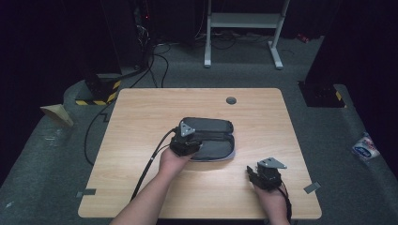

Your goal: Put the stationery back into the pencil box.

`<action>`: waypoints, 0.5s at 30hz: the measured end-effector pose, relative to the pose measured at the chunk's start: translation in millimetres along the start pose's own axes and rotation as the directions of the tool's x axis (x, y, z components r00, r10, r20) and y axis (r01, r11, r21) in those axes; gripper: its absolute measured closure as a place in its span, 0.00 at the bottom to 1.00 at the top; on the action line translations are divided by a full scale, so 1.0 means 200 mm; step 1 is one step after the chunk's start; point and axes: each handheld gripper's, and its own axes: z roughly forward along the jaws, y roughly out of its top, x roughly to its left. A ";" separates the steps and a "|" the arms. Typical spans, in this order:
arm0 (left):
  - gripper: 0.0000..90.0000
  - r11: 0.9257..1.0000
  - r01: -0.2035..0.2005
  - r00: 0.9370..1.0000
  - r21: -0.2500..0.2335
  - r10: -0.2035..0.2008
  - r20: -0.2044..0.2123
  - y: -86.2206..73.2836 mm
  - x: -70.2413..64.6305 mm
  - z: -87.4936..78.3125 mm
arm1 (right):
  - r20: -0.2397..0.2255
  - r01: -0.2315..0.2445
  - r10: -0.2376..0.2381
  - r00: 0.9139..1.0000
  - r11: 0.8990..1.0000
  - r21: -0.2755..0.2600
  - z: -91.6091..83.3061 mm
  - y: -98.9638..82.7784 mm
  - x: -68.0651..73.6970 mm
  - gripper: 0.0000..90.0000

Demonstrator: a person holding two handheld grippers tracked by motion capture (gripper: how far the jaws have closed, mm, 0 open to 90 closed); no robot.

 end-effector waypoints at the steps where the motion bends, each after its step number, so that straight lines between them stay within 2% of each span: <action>1: 0.55 1.000 0.004 1.000 -0.007 -0.004 0.000 0.00 0.01 -0.01 | 0.000 0.000 0.000 1.000 1.000 0.000 0.00 0.00 0.00 0.56; 4: 0.47 1.000 0.020 1.000 -0.014 -0.020 0.010 0.00 0.03 -0.03 | 0.000 0.000 0.000 1.000 1.000 0.000 0.00 0.00 0.00 0.56; 7: 0.38 0.999 0.029 1.000 -0.028 -0.029 -0.006 0.00 0.05 -0.05 | 0.000 0.000 0.000 1.000 1.000 0.000 0.00 0.00 0.00 0.56; 15: 0.21 0.997 0.065 0.998 -0.039 -0.065 -0.009 -0.02 0.12 -0.10 | 0.001 0.001 -0.001 1.000 1.000 0.000 0.00 0.00 0.00 0.56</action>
